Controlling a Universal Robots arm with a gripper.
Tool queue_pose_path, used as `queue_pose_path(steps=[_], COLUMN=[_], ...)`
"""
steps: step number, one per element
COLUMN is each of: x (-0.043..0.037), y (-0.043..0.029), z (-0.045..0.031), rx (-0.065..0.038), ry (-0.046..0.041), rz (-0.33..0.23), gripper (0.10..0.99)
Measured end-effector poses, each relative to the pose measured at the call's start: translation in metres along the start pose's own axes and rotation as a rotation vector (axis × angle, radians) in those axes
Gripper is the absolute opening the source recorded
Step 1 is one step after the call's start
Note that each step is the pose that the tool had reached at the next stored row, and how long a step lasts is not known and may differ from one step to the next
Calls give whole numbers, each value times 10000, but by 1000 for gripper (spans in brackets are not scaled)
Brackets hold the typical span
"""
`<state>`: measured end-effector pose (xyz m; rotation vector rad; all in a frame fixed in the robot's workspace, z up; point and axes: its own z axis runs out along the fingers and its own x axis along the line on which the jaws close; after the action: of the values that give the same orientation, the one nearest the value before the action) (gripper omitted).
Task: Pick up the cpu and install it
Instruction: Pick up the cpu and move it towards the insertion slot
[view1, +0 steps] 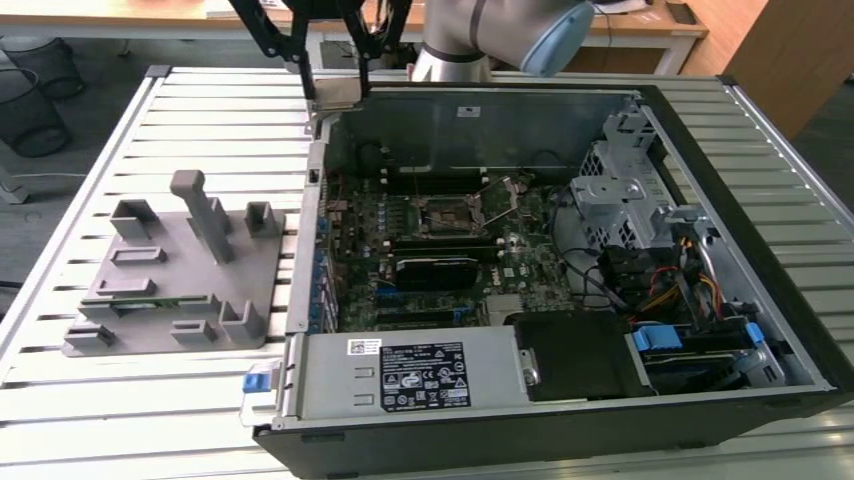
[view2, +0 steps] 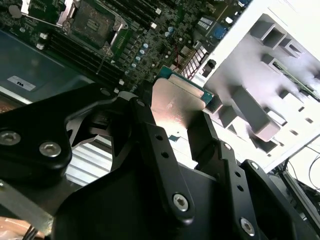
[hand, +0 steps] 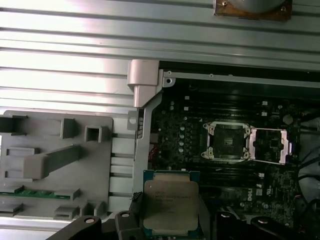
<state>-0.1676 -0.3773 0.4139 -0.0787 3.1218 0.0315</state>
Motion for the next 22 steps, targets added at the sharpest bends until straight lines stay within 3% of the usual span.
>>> queue_pose_path(steps=[22], x=[-458], y=[-14], z=[15], rx=[-1], ry=[5], rz=[1], gripper=[525])
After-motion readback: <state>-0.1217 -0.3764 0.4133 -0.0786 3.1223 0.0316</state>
